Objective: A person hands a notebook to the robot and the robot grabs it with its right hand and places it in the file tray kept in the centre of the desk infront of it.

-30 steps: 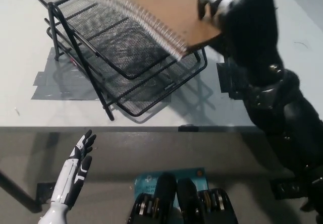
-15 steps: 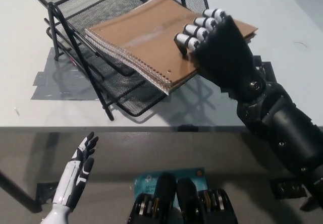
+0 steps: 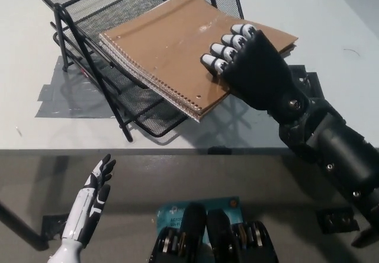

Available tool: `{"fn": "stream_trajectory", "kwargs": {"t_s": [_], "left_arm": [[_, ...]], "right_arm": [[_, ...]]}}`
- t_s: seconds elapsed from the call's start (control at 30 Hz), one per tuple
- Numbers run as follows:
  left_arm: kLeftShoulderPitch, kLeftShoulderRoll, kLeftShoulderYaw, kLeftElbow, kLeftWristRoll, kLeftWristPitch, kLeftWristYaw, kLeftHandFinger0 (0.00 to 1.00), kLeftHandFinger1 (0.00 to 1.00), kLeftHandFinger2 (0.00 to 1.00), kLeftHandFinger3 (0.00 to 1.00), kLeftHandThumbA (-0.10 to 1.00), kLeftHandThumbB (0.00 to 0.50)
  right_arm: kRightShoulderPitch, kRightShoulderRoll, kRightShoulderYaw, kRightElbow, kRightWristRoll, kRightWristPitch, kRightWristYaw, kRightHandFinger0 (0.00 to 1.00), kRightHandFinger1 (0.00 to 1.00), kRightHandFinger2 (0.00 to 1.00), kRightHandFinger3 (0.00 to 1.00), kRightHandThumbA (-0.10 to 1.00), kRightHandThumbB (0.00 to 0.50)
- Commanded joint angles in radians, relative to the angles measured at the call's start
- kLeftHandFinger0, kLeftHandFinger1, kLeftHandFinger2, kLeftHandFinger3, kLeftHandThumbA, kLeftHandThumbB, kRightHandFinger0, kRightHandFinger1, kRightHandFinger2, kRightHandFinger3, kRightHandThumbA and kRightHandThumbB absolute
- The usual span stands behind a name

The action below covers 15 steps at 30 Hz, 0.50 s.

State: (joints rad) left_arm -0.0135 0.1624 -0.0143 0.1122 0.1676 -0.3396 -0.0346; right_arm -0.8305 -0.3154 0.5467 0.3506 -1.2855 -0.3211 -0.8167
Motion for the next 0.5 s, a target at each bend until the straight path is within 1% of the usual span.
{"fn": "stream_trajectory", "kwargs": {"t_s": [0.0,0.1,0.13,0.17,0.23,0.27,0.3,0.33,0.4,0.43,0.47], "left_arm": [[-0.013,0.018,-0.006,-0.016,-0.017,-0.03,-0.015,1.0,1.0,1.0,1.0,1.0,0.318],[-0.015,0.021,-0.009,-0.011,-0.013,-0.036,-0.015,1.0,1.0,1.0,1.0,1.0,0.313],[-0.015,0.022,-0.01,-0.012,-0.01,-0.035,-0.015,1.0,1.0,1.0,1.0,1.0,0.312],[-0.013,0.023,-0.012,-0.023,-0.005,-0.022,-0.016,1.0,1.0,1.0,1.0,1.0,0.309],[-0.013,0.024,-0.012,-0.023,-0.005,-0.024,-0.016,1.0,1.0,1.0,1.0,1.0,0.299],[-0.013,0.025,-0.013,-0.019,-0.008,-0.029,-0.016,1.0,1.0,1.0,1.0,1.0,0.303],[-0.013,0.025,-0.014,-0.019,-0.01,-0.029,-0.017,1.0,1.0,1.0,1.0,1.0,0.303],[-0.014,0.025,-0.015,-0.018,-0.014,-0.031,-0.018,1.0,1.0,1.0,1.0,1.0,0.303],[-0.016,0.026,-0.015,-0.019,-0.018,-0.031,-0.018,0.99,1.0,1.0,1.0,1.0,0.306],[-0.016,0.026,-0.015,-0.018,-0.018,-0.031,-0.018,0.98,1.0,1.0,1.0,1.0,0.305],[-0.017,0.026,-0.016,-0.018,-0.018,-0.03,-0.017,0.98,1.0,1.0,1.0,1.0,0.304]], "right_arm": [[-0.137,0.006,-0.012,-0.024,-0.016,0.009,-0.027,0.0,0.0,0.0,0.0,0.7,0.0],[-0.155,0.01,-0.019,-0.026,-0.005,0.007,-0.022,0.0,0.0,0.0,0.0,0.72,0.0],[-0.163,0.012,-0.023,-0.027,-0.001,0.008,-0.025,0.0,0.0,0.0,0.01,0.74,0.0],[-0.193,0.022,-0.036,-0.02,0.003,0.019,-0.044,0.0,0.0,0.0,0.0,0.78,0.0],[-0.223,0.034,-0.044,-0.004,-0.001,0.033,-0.071,0.0,0.0,0.0,0.01,0.8,0.0],[-0.241,0.042,-0.048,0.008,-0.005,0.044,-0.085,0.0,0.0,0.0,0.02,0.82,0.0],[-0.245,0.044,-0.05,0.011,-0.006,0.047,-0.087,0.0,0.0,0.0,0.02,0.83,0.0],[-0.256,0.056,-0.061,0.019,0.016,0.04,-0.079,0.0,0.0,0.0,0.02,0.85,0.0],[-0.273,0.069,-0.071,0.041,0.031,0.032,-0.095,0.0,0.0,0.0,0.01,0.84,0.0],[-0.279,0.072,-0.073,0.049,0.03,0.033,-0.104,0.0,0.0,0.0,0.02,0.83,0.0],[-0.289,0.078,-0.078,0.064,0.024,0.04,-0.12,0.0,0.0,0.0,0.01,0.8,0.0]]}}
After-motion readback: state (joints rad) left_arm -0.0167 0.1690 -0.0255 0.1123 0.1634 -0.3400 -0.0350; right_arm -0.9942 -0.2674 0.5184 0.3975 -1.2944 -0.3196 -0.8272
